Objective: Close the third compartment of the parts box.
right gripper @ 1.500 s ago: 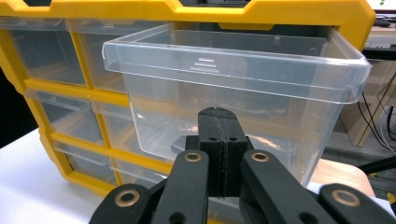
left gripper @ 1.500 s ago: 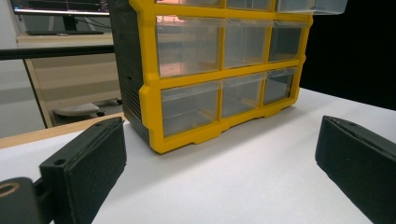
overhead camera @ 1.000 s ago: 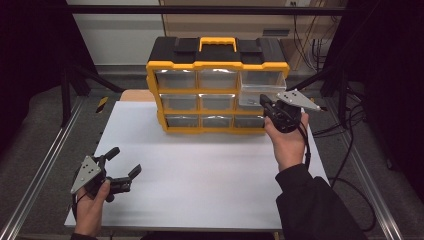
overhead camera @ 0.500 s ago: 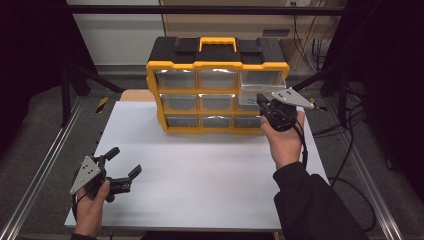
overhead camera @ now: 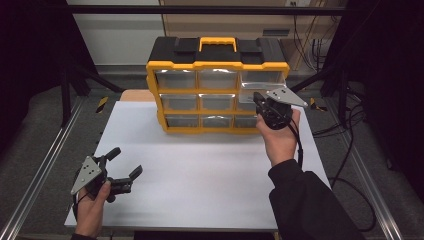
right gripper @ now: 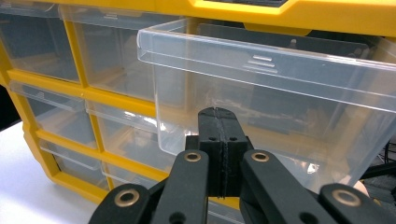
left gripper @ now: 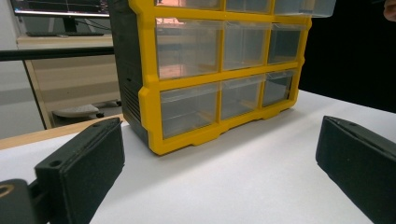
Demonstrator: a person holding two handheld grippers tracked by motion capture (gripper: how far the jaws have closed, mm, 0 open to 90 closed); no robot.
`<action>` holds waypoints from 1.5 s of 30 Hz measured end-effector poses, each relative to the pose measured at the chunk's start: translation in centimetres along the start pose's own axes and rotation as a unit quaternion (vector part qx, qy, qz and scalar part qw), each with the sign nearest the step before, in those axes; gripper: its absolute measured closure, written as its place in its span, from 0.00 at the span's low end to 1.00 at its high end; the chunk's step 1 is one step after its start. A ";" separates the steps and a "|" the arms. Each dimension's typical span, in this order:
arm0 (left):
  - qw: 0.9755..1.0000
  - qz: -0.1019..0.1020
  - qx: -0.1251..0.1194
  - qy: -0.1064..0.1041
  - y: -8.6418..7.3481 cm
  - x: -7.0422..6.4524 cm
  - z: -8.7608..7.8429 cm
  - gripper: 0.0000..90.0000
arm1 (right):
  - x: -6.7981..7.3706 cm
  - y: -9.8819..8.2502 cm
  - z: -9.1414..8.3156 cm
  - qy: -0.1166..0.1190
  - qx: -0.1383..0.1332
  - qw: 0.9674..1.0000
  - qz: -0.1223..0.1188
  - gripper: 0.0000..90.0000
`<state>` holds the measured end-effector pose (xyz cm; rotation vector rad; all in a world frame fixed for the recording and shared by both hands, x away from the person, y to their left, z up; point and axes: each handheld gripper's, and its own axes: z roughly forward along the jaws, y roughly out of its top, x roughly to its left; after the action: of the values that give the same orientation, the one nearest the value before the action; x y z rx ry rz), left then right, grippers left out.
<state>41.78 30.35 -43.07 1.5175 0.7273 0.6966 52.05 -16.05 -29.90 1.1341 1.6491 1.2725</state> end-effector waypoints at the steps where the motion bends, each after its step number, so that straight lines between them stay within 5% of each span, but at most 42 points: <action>1: 1.000 0.000 0.000 0.000 0.0 0.0 0.0 0.01 | 0.0 0.0 0.0 0.000 0.000 1.000 0.001 1.00; 23: 1.000 -0.001 0.002 -0.001 0.0 0.1 0.1 0.01 | -0.2 0.1 0.9 0.016 -0.008 0.999 0.031 1.00; 45: 1.000 0.009 0.006 -0.007 0.0 -0.2 0.2 0.01 | -1.2 -0.1 1.5 0.000 -0.011 0.998 0.055 1.00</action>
<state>41.78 30.11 -43.11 1.5408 0.7092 0.6950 53.85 -16.74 -30.26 1.2258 1.5883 1.3569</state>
